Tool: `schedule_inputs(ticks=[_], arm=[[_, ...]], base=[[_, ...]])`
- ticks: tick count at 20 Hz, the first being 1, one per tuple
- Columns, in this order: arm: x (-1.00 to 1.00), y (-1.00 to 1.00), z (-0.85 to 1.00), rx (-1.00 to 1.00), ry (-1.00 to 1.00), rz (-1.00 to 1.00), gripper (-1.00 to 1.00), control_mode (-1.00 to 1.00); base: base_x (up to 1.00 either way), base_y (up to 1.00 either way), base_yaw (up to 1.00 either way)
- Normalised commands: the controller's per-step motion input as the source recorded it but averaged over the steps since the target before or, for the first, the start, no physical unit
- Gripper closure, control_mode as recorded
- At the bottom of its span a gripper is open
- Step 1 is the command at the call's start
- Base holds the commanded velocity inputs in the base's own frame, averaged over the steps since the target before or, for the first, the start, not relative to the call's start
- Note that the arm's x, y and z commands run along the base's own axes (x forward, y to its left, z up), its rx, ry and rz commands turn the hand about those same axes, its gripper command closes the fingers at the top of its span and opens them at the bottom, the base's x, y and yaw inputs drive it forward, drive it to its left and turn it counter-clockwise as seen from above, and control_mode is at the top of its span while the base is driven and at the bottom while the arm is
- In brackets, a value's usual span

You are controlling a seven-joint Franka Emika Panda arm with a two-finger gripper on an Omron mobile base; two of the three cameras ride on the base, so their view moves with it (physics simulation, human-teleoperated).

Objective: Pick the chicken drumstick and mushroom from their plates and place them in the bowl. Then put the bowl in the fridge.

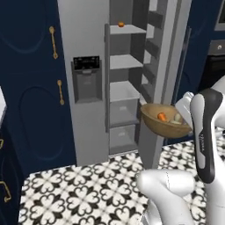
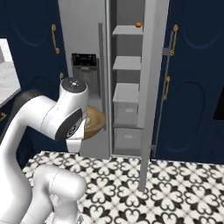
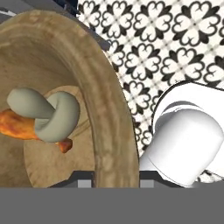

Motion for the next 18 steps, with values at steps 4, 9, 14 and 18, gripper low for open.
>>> schedule_inputs(ticks=[4, 9, 14, 18], arm=[[0.00, 0.00, 0.00, 0.00, 0.00, 0.00, 1.00, 1.00], [0.00, 0.00, 0.00, 0.00, 0.00, 0.00, 1.00, 1.00], [0.00, 0.00, 0.00, 0.00, 0.00, 0.00, 1.00, 1.00], [0.00, 0.00, 0.00, 0.00, 0.00, 0.00, 1.00, 1.00]], base=[[0.68, 1.00, -0.52], [0.80, 0.68, -0.45], [0.95, 0.00, -0.10], [0.82, -0.12, 0.00]])
